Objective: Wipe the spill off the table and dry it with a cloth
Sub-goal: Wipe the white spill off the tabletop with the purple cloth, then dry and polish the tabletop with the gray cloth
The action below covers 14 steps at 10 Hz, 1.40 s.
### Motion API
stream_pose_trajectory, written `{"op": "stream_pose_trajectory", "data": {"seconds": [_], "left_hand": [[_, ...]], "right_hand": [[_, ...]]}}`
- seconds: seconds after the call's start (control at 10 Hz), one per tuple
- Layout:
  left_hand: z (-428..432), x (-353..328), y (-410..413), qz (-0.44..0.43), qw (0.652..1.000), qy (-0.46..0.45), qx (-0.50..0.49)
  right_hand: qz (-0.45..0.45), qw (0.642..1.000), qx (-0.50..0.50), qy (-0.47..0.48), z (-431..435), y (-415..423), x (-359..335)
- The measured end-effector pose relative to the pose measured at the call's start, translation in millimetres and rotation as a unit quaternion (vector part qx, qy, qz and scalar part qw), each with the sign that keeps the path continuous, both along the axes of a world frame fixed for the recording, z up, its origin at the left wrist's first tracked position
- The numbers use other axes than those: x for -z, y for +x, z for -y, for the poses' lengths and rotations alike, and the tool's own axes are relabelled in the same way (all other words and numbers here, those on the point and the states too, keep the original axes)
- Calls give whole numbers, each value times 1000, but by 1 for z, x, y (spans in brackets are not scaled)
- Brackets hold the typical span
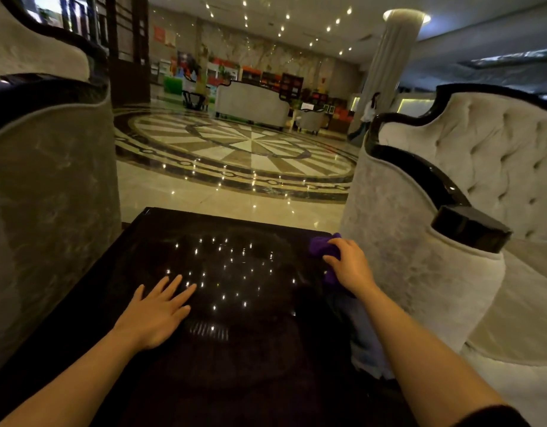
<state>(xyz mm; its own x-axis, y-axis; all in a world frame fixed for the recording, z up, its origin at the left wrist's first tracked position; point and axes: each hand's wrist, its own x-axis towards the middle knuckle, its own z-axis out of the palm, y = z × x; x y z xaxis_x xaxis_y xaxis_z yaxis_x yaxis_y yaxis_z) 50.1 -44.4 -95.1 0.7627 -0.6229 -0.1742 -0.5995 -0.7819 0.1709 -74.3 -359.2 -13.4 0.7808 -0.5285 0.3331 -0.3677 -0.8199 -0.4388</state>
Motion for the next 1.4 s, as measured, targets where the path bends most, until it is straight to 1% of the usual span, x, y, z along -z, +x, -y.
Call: {"op": "stream_pose_trajectory", "data": {"seconds": [0.1,0.2,0.3,0.4,0.5,0.6,0.7,1.0,1.2,1.3,1.4], "left_hand": [[0,5,4,2,1000,5,6],[-1,7,8,7,1000,7,10],[-2,8,8,7,1000,6,11],[-2,7,7,7,1000,4,12],[-2,7,6,4,1000,3,12],[-1,5,5,2,1000,6,10],[-1,3,4,0,1000,4,9],[0,-2,1,-10,1000,-7,-5],[-3,-5,-7,5,999,-35,-16],[-4,-9,-11,19,999,-34,-21],[-7,-13,-17,8,999,-32,-26]], "right_hand": [[-16,999,49,5,29,17,16],[-44,997,67,6,45,32,35],[-42,998,54,6,53,42,45],[-64,997,36,-7,63,49,53],[-147,989,5,5,67,49,61],[-238,971,20,5,70,47,61],[-274,961,41,2,65,43,57],[-180,983,14,33,52,-3,38],[-161,981,5,105,33,-61,53],[-146,982,-3,118,25,-72,55],[-140,981,-12,131,14,-80,59]]}}
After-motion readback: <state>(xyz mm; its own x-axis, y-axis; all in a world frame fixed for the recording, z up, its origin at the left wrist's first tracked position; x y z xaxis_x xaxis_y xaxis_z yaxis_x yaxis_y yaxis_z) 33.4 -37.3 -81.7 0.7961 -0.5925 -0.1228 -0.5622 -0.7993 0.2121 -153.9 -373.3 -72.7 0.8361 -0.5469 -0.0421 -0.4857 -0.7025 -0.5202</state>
